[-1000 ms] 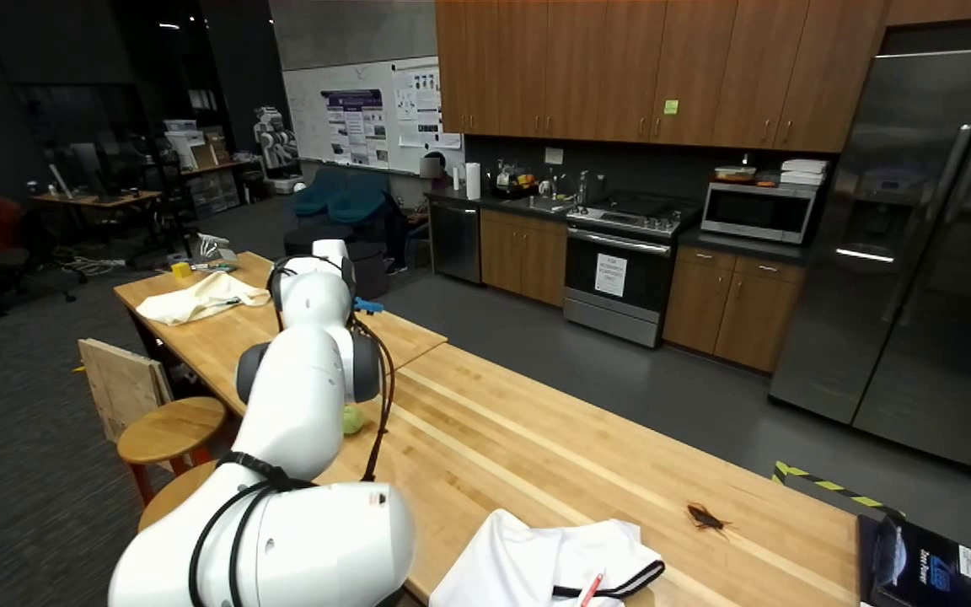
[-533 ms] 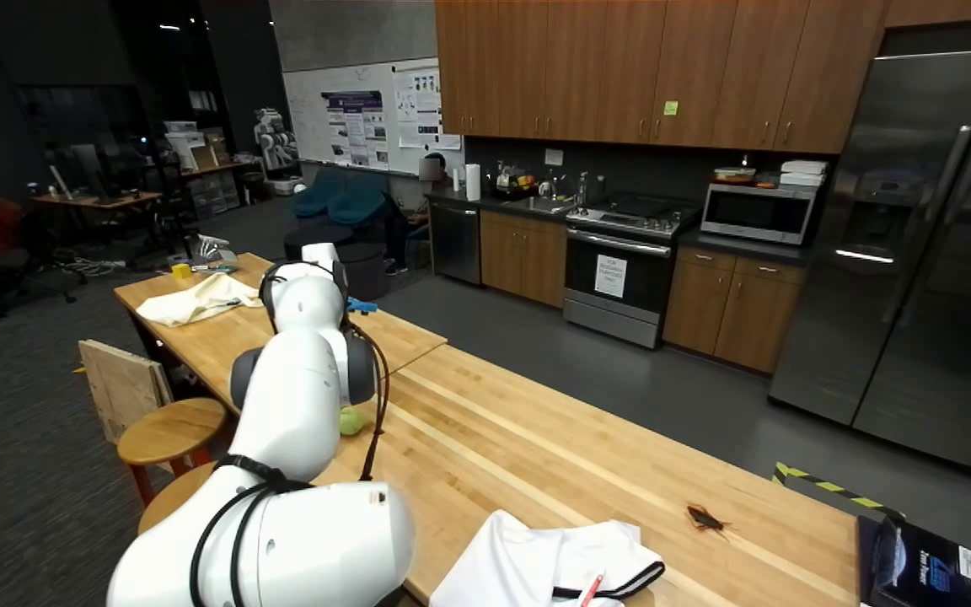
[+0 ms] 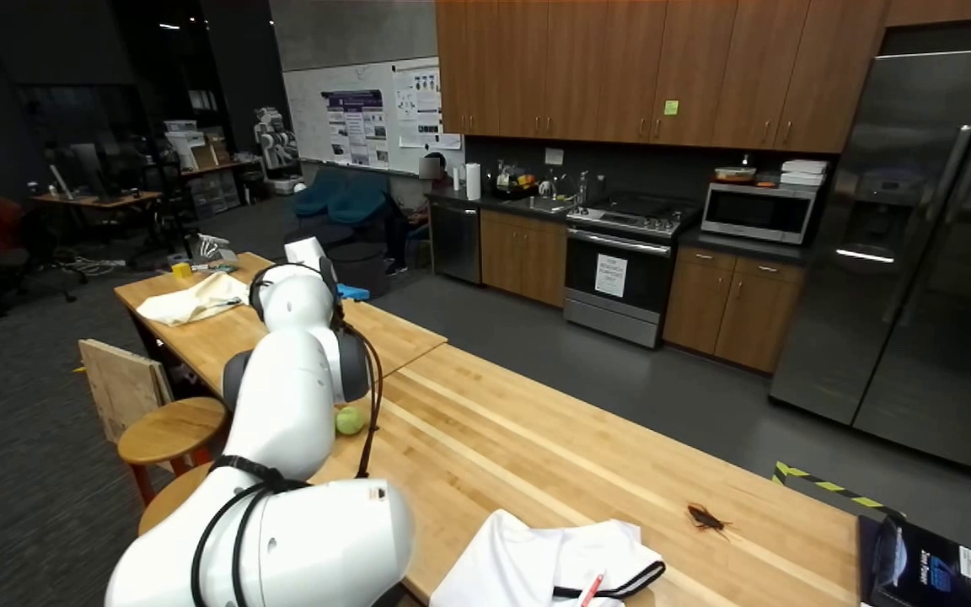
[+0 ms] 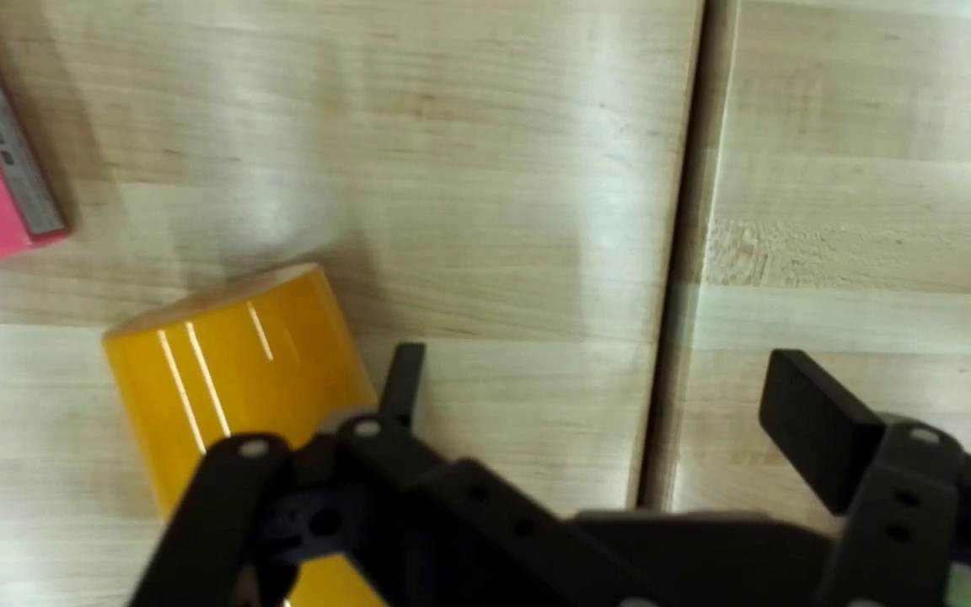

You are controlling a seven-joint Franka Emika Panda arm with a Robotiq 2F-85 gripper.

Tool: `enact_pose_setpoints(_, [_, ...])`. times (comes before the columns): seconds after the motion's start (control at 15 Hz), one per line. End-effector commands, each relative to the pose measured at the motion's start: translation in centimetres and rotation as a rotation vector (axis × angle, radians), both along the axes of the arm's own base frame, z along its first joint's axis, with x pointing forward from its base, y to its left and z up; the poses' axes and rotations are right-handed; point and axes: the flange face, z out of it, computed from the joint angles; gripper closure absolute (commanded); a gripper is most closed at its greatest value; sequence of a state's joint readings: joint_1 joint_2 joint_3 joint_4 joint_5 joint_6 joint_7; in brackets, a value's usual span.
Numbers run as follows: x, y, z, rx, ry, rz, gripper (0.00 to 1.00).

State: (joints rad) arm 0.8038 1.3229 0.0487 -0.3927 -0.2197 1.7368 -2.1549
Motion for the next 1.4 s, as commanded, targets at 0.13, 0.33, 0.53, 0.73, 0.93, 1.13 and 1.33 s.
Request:
enact_pose_setpoints(0.13, [-0.2,1.7,2.3,0.066,-0.068,0.14,0.0])
enact_pose_setpoints(0.33, [-1.0,2.8,2.4,0.14,-0.007,0.297,0.0])
enact_pose_setpoints(0.53, [-2.3,3.7,2.1,0.215,0.069,0.42,0.0])
enact_pose_setpoints(0.73, [-3.7,4.7,1.7,0.292,0.153,0.541,0.0])
enact_pose_setpoints(0.93, [-10.8,9.9,3.0,0.35,0.225,0.616,0.0])
enact_pose_setpoints(1.13, [-15.6,12.2,4.2,0.414,0.317,0.71,0.0])
enact_pose_setpoints(1.33, [-18.8,13.2,5.1,0.454,0.405,0.792,0.0])
